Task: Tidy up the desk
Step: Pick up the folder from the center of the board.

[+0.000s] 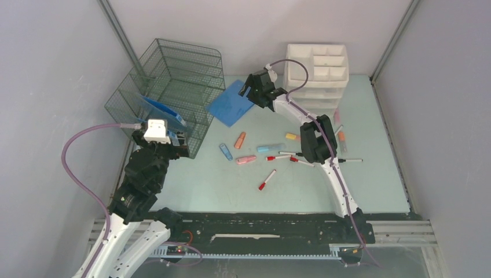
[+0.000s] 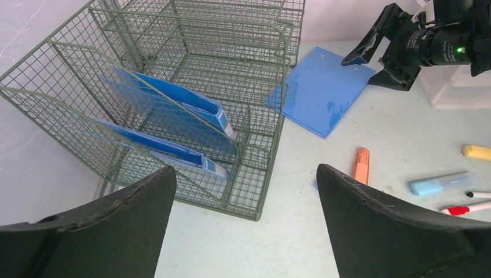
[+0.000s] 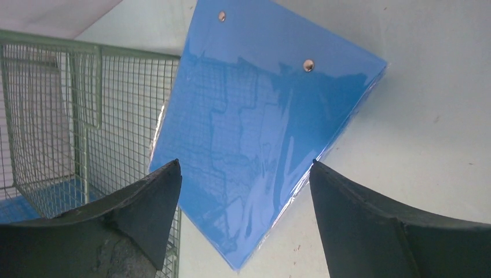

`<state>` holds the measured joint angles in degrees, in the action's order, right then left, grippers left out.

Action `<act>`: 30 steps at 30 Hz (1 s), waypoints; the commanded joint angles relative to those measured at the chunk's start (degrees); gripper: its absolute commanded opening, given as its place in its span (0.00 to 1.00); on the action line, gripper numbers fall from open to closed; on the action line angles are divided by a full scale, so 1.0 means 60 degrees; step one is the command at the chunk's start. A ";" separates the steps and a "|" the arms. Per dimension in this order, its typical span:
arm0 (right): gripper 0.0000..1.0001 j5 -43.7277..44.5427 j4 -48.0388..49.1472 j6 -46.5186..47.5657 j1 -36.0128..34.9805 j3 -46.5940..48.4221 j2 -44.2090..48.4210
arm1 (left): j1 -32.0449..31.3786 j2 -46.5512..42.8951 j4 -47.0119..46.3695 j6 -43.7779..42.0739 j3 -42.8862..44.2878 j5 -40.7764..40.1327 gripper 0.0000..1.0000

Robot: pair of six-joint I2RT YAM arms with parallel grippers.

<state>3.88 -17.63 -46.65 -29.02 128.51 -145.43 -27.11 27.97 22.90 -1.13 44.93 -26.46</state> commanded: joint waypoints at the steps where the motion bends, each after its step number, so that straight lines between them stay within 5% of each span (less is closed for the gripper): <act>1: 0.88 0.0741 -0.0383 -0.0619 0.0045 0.0528 -0.0315 | 0.0122 -0.0110 -0.0226 -0.0205 -0.0057 -0.0078 1.00; 14: 0.90 0.0596 -0.0609 -0.1287 0.0119 0.0779 -0.0809 | 0.0387 -0.0018 -0.0243 -0.0127 -0.0061 0.0178 1.00; 30: 0.82 -0.1616 0.0444 -0.1085 0.0309 0.1244 -0.1158 | 0.0591 0.0207 -0.0235 -0.0120 -0.0037 0.0345 1.00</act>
<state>-0.45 -17.30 -51.92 -28.14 133.73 -151.92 -24.18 28.88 22.90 -1.50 44.73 -25.32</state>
